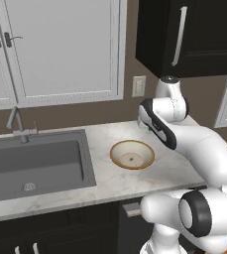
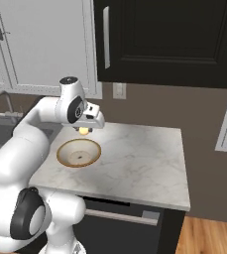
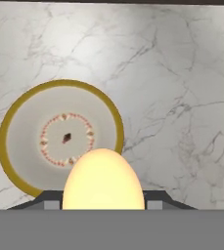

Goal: Gather the eggs and milk located in the vicinity of the sink area and place them right next to the bowl.

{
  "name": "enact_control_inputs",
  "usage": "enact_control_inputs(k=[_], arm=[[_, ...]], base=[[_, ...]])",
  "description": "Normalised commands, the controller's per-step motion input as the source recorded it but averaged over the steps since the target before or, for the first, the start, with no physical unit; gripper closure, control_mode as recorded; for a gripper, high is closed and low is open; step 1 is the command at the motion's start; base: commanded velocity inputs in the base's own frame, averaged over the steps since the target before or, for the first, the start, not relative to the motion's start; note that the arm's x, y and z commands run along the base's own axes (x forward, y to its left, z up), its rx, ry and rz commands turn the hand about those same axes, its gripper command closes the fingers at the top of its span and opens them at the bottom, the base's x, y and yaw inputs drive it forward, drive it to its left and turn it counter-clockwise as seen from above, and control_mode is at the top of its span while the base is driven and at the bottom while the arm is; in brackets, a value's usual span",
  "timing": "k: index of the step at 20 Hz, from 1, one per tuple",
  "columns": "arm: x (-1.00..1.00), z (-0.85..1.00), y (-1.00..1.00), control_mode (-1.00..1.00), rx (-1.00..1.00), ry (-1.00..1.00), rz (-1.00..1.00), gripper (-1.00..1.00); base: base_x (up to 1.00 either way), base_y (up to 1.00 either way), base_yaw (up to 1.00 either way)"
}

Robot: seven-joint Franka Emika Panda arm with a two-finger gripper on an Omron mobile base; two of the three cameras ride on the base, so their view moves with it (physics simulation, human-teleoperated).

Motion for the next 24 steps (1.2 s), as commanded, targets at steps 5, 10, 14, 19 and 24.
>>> enact_control_inputs(k=[5,10,14,19,24], arm=[[0.00,-0.18,-0.40,-1.00,0.04,0.03,0.00,1.00],[0.00,-0.34,-0.47,-1.00,0.10,0.04,0.00,1.00],[0.00,-0.31,-0.37,-1.00,0.10,0.09,0.00,1.00],[0.00,-0.35,-0.23,-1.00,0.09,0.07,0.00,1.00],[0.07,-0.30,-0.13,-1.00,0.03,0.01,0.01,1.00]], base=[[0.00,0.00,0.00],[0.00,0.00,0.00],[0.00,0.00,0.00],[0.00,0.00,0.00],[0.00,0.00,0.00]])
